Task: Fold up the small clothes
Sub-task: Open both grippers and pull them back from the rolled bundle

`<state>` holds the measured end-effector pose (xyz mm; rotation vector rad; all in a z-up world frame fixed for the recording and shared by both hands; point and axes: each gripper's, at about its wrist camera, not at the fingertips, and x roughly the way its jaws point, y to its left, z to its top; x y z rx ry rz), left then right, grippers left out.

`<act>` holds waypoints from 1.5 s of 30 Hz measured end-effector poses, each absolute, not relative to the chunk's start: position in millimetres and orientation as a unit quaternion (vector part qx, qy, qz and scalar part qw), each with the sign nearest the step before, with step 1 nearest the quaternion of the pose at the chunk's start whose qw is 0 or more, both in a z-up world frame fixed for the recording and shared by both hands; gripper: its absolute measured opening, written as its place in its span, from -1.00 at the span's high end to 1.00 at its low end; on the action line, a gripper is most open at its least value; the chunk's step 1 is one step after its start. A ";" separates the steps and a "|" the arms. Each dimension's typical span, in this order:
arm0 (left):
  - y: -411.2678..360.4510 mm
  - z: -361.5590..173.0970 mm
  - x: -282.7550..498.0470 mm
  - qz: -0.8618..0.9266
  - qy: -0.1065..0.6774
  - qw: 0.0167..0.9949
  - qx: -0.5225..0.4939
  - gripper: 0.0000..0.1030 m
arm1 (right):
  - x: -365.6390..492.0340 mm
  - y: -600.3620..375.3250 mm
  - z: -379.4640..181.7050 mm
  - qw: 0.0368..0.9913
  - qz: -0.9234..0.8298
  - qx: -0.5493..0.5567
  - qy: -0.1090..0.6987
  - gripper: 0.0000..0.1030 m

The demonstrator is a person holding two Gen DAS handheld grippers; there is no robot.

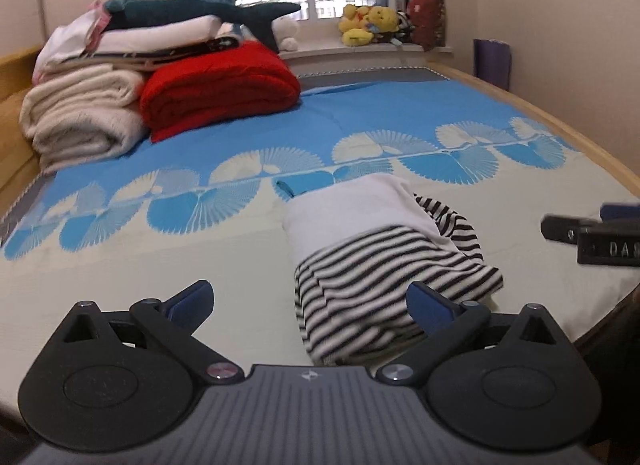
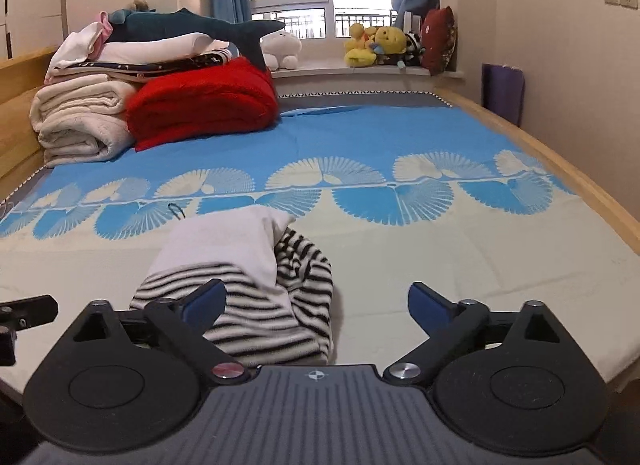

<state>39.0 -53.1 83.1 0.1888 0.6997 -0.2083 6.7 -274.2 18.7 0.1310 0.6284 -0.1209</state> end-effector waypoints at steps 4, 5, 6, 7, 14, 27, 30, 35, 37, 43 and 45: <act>-40.4 62.5 20.3 -0.069 0.343 0.935 0.060 -0.99 | -3.2 -263.8 13.6 0.940 -0.054 0.057 0.331 -0.90; -39.3 51.8 22.5 -0.063 0.363 0.928 0.058 -0.99 | -1.3 -261.4 11.4 0.939 -0.055 0.051 0.335 -0.90; -38.2 44.2 29.9 -0.058 0.394 0.916 0.053 -0.99 | 2.1 -258.9 9.2 0.938 -0.056 0.046 0.338 -0.90; -36.2 39.4 39.6 -0.053 0.423 0.904 0.033 -0.99 | 5.7 -257.3 6.4 0.937 -0.058 0.042 0.343 -0.90; -44.6 27.5 63.8 -0.036 0.411 0.910 0.040 -0.99 | 26.3 -253.2 -11.9 0.917 -0.062 0.070 0.387 -0.90; -39.1 20.2 68.5 -0.041 0.435 0.900 -0.001 -0.99 | 33.6 -236.1 -21.7 0.912 -0.035 0.043 0.407 -0.90; -38.9 20.9 67.4 -0.042 0.433 0.900 0.001 -0.99 | 34.4 -236.6 -21.6 0.911 -0.034 0.046 0.408 -0.90; -38.6 21.3 66.9 -0.043 0.433 0.901 0.002 -0.99 | 34.6 -235.6 -21.7 0.911 -0.030 0.045 0.408 -0.90; -38.4 21.4 67.0 -0.044 0.433 0.900 0.000 -0.99 | 34.0 -233.6 -21.8 0.911 -0.028 0.043 0.408 -0.90; -38.6 22.3 66.7 -0.045 0.432 0.901 -0.002 -0.99 | 33.6 -230.1 -21.7 0.912 -0.022 0.037 0.408 -0.90; -38.8 22.1 66.8 -0.045 0.432 0.901 -0.002 -0.99 | 33.5 -229.4 -21.8 0.912 -0.021 0.037 0.409 -0.90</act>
